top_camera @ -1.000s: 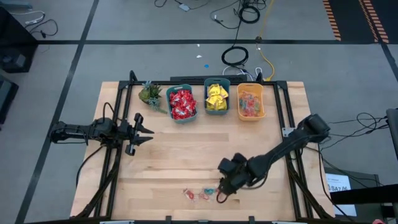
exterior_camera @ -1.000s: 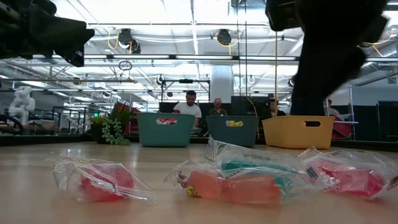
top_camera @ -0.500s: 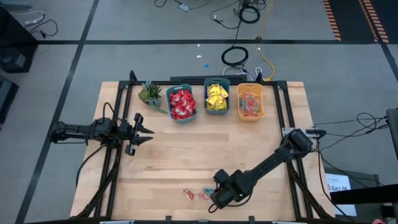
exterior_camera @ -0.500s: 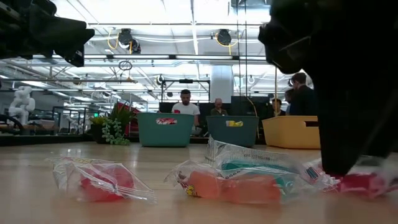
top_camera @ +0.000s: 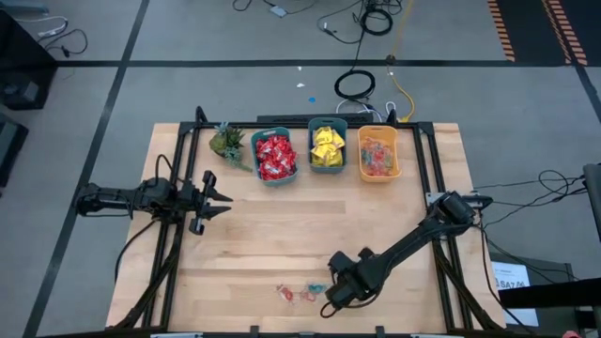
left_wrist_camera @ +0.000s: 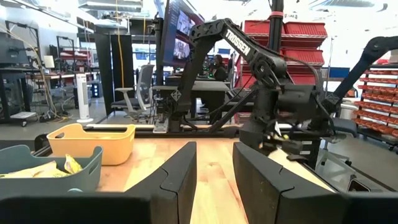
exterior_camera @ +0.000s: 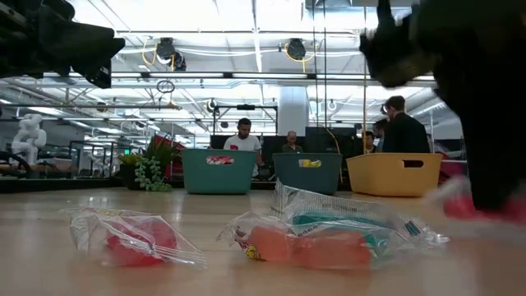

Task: Sort candy
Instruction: Put the red gummy candy into the yellow bin

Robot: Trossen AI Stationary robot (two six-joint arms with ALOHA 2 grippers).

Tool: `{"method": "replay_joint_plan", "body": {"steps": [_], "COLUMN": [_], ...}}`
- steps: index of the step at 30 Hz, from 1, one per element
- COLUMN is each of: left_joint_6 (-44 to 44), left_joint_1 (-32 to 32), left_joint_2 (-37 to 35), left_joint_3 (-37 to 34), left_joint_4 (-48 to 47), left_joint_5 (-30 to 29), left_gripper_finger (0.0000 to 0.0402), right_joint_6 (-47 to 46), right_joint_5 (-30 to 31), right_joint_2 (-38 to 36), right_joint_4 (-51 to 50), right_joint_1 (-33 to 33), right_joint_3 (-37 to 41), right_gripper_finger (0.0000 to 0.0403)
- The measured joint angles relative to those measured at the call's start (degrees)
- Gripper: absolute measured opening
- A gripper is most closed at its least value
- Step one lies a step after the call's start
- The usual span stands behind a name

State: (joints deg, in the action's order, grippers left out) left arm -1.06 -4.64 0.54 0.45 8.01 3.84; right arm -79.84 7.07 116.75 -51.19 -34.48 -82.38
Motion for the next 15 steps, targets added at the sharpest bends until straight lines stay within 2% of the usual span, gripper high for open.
{"method": "replay_joint_plan", "body": {"steps": [3,9,15], "left_joint_6": [0.0,0.0,0.0], "left_joint_1": [0.0,0.0,0.0], "left_joint_2": [0.0,0.0,0.0], "left_joint_3": [0.0,0.0,0.0], "left_joint_4": [0.0,0.0,0.0], "left_joint_5": [0.0,0.0,0.0], "left_gripper_finger": [0.0114,0.0114,0.0114], "right_joint_6": [1.1,2.7,8.8], "right_joint_5": [1.8,13.7,26.1], "right_joint_2": [-3.9,-14.6,-24.5], "right_joint_4": [-3.2,-16.0,-26.2], "right_joint_1": [0.7,2.7,11.0], "right_joint_3": [-0.1,-0.2,-0.2], "right_gripper_finger": [0.0016,0.0003,0.0001]}}
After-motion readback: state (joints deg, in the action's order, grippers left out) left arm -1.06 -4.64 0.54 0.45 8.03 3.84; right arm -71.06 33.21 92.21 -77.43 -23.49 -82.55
